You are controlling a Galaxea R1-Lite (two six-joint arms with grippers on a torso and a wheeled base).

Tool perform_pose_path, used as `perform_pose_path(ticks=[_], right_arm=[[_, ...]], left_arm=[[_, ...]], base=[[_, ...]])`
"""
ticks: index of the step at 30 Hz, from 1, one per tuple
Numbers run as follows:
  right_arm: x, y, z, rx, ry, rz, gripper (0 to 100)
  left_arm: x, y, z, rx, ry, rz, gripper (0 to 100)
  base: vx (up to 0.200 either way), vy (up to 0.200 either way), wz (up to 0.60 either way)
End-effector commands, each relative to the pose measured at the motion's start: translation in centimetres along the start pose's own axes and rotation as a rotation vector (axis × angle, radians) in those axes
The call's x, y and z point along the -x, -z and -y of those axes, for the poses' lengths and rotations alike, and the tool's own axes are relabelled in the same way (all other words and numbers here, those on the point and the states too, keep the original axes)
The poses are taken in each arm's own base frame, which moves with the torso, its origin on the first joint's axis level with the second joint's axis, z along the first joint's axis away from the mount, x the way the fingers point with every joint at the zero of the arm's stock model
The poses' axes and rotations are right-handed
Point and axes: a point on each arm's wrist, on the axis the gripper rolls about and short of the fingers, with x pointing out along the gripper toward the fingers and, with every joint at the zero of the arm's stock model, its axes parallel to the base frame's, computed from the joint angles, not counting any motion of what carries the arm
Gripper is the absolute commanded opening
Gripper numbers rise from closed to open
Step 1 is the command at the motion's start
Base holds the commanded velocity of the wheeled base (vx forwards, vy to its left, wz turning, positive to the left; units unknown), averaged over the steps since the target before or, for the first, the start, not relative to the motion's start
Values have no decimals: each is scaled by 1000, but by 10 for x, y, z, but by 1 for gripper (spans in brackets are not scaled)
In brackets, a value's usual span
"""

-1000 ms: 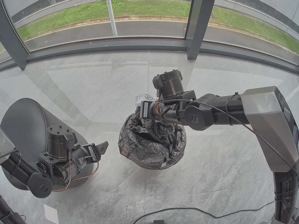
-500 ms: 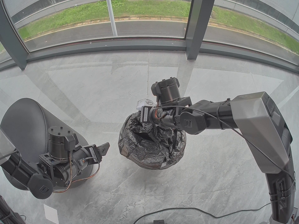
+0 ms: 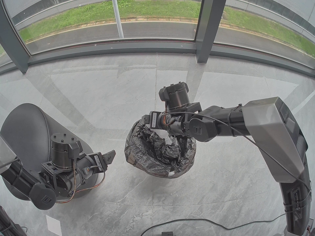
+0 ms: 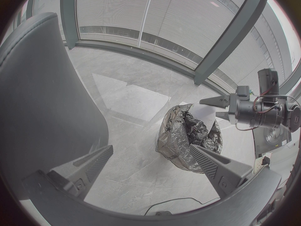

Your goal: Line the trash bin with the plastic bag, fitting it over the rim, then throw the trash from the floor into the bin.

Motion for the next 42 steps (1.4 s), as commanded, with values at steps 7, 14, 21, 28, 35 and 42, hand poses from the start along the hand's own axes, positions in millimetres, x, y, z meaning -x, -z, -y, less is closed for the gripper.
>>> perform_pose_path(ticks=[7, 14, 21, 28, 35, 42], right_arm=[[69, -33, -13, -4, -56, 46, 100], [57, 10, -25, -5, -119, -103, 100], [19, 32, -25, -5, -132, -150, 100], [-47, 51, 6, -7, -66, -171, 100], [-84, 93, 39, 15, 20, -283, 100], [-86, 101, 41, 17, 38, -309, 100]], left_arm=[[2, -1, 0, 2, 2, 7, 100], [1, -1, 0, 1, 1, 6, 100], [1, 0, 0, 2, -1, 2, 100], [0, 0, 0, 1, -2, -1, 100], [-2, 1, -1, 1, -4, -5, 100], [-5, 4, -1, -3, -9, -18, 100]], base=[[0, 0, 0], [0, 0, 0], [0, 0, 0], [0, 0, 0], [0, 0, 0], [0, 0, 0]])
